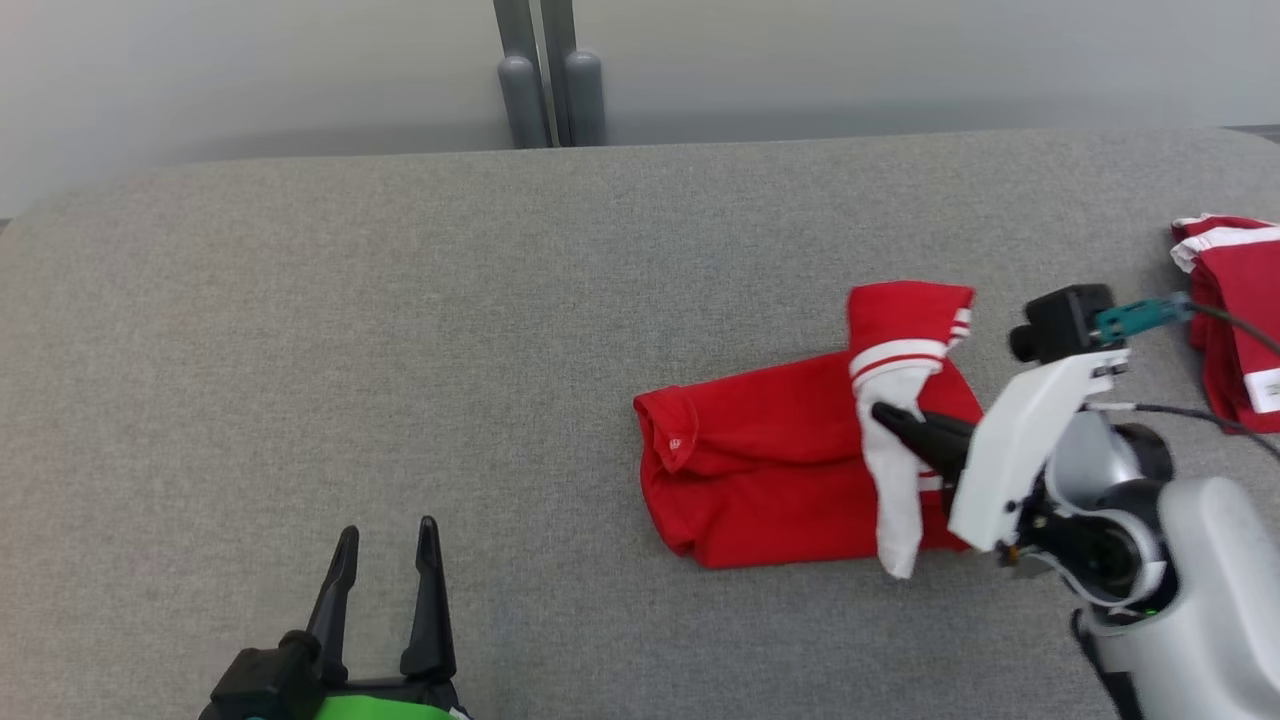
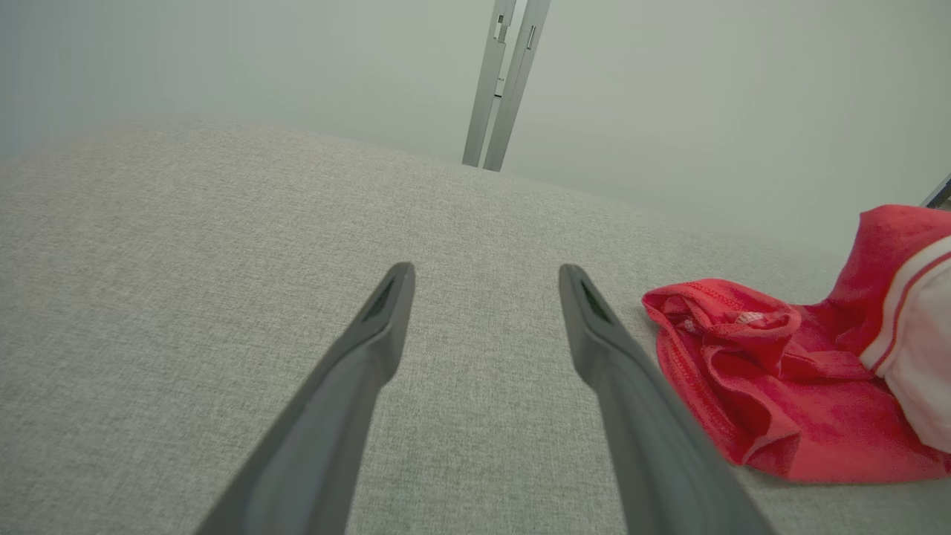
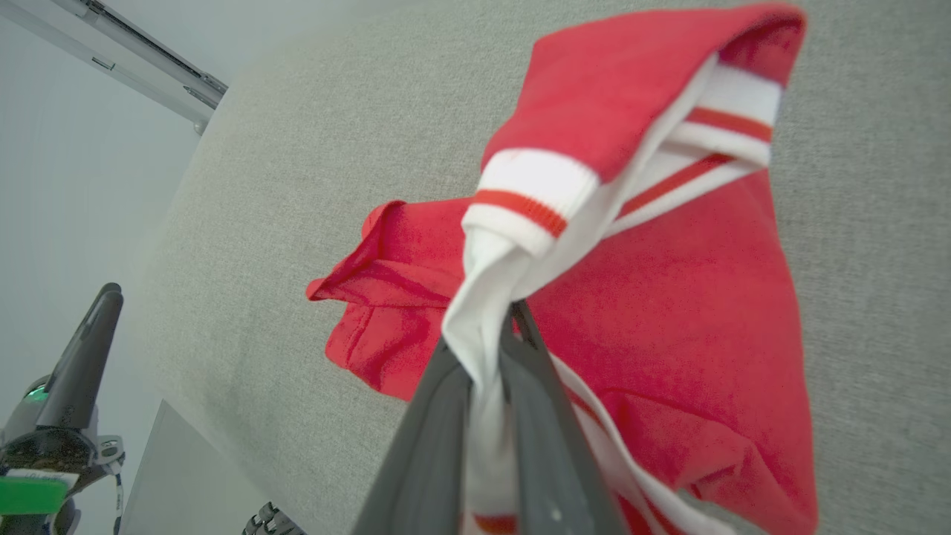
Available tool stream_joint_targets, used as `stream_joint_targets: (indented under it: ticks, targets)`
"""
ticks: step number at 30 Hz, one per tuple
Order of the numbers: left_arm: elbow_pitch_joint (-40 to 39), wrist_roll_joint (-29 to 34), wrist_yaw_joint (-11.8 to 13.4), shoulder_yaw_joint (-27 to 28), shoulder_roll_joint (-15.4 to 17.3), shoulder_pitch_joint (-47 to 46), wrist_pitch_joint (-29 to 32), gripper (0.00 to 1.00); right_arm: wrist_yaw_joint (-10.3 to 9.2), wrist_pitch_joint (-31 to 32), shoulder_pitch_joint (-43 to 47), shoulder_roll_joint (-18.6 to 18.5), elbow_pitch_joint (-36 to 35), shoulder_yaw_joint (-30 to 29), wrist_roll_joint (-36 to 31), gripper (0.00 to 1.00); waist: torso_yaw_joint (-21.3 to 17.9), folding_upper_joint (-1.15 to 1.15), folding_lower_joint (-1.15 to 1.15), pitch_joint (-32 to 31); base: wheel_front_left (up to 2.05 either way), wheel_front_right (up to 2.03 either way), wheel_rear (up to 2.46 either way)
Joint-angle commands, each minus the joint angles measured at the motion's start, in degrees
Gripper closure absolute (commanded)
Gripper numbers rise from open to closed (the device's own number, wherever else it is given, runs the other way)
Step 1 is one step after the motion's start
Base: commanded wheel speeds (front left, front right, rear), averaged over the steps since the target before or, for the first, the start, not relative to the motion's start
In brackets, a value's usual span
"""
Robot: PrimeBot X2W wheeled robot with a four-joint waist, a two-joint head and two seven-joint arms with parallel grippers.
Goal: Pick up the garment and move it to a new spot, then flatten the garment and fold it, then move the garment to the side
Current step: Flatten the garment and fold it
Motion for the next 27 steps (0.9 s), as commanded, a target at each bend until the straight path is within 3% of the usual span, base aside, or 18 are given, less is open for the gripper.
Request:
stream_joint_targets:
  ticks: [1, 4, 7, 16, 18, 19, 20, 27]
  targets:
    - [0.50, 0.73, -0.24, -0.35, 0.08, -1.05, -0.15, 0.00, 0.02, -1.30, -1.09, 1.99, 1.33, 1.12, -2.34, 1.00, 0.20, 0.00, 0.00, 1.26, 0.00, 0.00, 0.00]
    - [1.10, 1.18, -0.53, -1.18, 0.09, -2.03, -0.16, 0.00, 0.02, -3.48, -2.28, 6.59, 5.11, 3.93, -5.84, 1.00, 0.77, 0.00, 0.00, 2.07, 0.00, 0.00, 0.00]
    - [1.72, 0.81, -0.47, -1.99, 0.08, -2.50, -0.16, 0.00, 0.02, -5.87, -3.75, 8.91, 9.20, 5.98, -8.17, 1.00, 1.34, 0.00, 0.00, 2.50, 0.00, 0.00, 0.00]
    - [2.42, -0.29, 0.87, -3.89, 0.07, -2.90, -0.16, 0.00, 0.02, -10.27, -8.03, 10.41, 15.85, 8.42, -7.51, 1.00, 2.39, 0.00, 0.00, 2.96, 0.00, 0.00, 0.00]
    - [2.57, -0.57, 0.98, -4.13, 0.08, -2.95, -0.15, 0.00, 0.02, -10.63, -8.48, 10.45, 16.49, 9.72, -6.95, 0.57, 2.63, 0.00, 0.00, 2.83, 0.00, 0.00, 0.00]
    - [2.62, -0.71, 1.07, -4.14, 0.08, -2.96, -0.15, 0.00, 0.02, -10.99, -8.61, 10.46, 16.61, 10.51, -6.30, 0.19, 2.73, 0.00, 0.00, 2.72, 0.00, 0.00, 0.00]
    - [2.65, -0.77, 1.03, -4.14, 0.08, -2.94, -0.15, 0.00, 0.02, -11.08, -8.65, 10.42, 16.73, 10.94, -5.87, 0.00, 2.77, 0.00, 0.00, 2.63, 0.00, 0.00, 0.00]
    - [2.90, -0.20, 1.33, -3.21, 0.08, -1.59, -0.15, 0.00, 0.02, -15.01, -8.89, 10.37, 14.88, 16.27, 1.79, 0.00, 1.90, 0.00, 0.00, 1.70, 0.00, 0.00, 0.00]
